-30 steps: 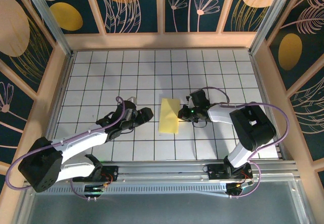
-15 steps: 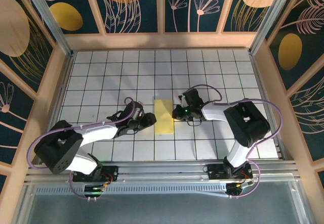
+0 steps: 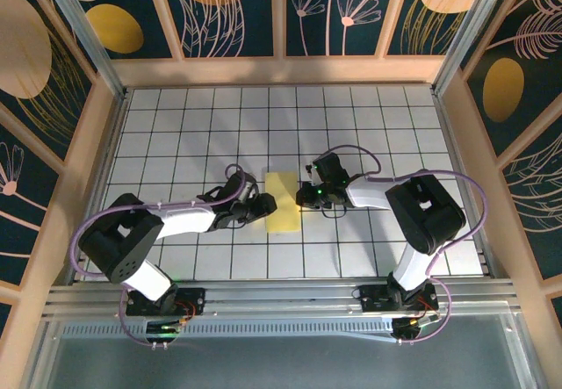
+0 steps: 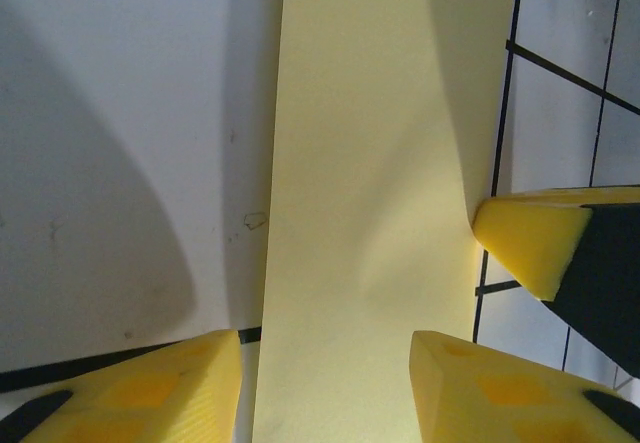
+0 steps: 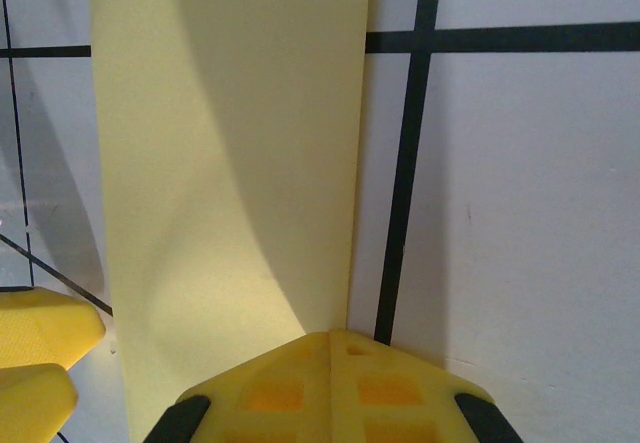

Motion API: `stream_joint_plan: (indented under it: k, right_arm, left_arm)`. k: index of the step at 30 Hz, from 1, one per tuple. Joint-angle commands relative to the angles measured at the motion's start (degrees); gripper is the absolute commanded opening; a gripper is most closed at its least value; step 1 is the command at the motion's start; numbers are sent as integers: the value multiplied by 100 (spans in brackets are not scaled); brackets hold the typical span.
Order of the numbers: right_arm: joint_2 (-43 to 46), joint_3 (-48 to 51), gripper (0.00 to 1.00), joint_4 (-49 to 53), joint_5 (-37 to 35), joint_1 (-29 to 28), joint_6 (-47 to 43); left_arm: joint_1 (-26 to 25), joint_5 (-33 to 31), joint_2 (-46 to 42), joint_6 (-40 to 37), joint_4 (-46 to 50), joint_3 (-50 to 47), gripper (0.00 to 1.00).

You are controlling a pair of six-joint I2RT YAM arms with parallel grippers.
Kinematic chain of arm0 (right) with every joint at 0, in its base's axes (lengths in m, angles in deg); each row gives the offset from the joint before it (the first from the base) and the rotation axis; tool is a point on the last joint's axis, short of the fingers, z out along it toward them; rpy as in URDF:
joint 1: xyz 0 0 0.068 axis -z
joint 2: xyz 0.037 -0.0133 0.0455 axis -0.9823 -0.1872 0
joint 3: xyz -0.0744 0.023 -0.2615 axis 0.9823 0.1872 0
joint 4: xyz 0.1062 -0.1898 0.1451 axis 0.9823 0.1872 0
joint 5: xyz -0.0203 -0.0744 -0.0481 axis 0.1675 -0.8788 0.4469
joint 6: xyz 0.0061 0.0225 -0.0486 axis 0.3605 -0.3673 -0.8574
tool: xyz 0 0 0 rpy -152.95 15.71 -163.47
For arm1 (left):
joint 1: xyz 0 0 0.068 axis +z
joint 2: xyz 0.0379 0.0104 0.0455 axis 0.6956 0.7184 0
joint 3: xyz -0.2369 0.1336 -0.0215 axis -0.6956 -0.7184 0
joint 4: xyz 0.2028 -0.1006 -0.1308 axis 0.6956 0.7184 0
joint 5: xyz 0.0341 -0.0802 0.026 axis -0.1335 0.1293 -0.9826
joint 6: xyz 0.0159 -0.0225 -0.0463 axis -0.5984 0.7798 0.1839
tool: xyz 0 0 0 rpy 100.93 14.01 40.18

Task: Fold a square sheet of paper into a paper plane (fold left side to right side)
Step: Third fold the triangle at the center of the table.

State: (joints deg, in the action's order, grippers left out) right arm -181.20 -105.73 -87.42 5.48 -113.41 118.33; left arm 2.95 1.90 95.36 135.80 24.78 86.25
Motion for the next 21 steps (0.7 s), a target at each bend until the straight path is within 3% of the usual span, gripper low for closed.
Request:
stream_joint_plan:
  k: [1, 10, 19, 21]
  right_arm:
    - [-221, 98, 0, 420, -267, -80, -80]
    - [-222, 137, 0, 375, -250, -85, -59]
    - [-231, 144, 0, 380, -238, -86, -62]
    - [-220, 144, 0, 387, -254, -87, -71]
  left_arm:
    - [28, -103, 154, -165, -97, 195, 47]
    - [25, 169, 497, -265, -445, 312, 41]
    - [30, 14, 387, -401, -300, 411, 43]
    - [26, -37, 396, -452, -199, 476, 37]
